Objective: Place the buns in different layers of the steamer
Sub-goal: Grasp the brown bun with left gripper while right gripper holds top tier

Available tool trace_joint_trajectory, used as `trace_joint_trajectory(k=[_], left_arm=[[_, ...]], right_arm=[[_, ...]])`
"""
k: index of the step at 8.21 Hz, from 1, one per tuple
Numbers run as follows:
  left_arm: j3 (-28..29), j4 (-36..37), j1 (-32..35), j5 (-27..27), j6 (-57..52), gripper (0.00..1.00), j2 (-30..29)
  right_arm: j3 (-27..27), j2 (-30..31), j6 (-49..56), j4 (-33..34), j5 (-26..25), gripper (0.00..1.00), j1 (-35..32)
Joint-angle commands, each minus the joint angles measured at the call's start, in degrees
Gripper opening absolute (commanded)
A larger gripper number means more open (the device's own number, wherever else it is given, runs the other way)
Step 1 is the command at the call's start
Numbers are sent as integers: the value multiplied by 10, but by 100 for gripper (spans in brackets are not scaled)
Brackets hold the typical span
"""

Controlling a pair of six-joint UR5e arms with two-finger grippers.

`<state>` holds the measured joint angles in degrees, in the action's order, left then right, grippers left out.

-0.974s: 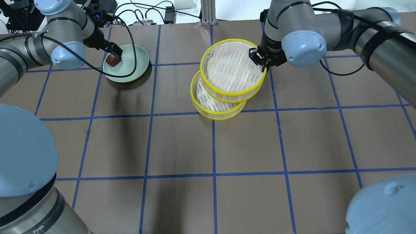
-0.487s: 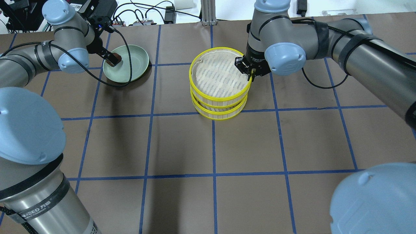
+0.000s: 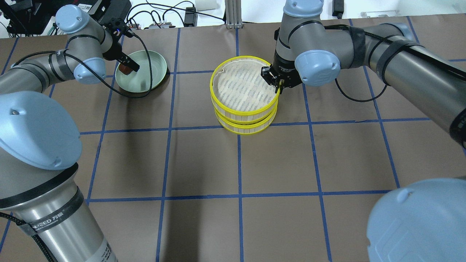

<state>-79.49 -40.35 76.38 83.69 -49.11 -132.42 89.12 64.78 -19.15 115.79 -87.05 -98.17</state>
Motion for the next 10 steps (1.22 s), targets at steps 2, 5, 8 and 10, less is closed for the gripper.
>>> trace_joint_trajectory(k=[2, 5, 8, 10], left_arm=[[3, 1, 0, -10, -2, 100, -17], [4, 2, 0, -3, -5, 64, -19], [3, 1, 0, 13, -6, 0, -9], [2, -2, 0, 13, 15, 0, 3]], right_arm=[[0, -3, 9, 0, -7, 0, 1], [8, -2, 4, 0, -7, 0, 0], [11, -1, 1, 0, -6, 10, 1], [11, -1, -1, -1, -1, 83, 1]])
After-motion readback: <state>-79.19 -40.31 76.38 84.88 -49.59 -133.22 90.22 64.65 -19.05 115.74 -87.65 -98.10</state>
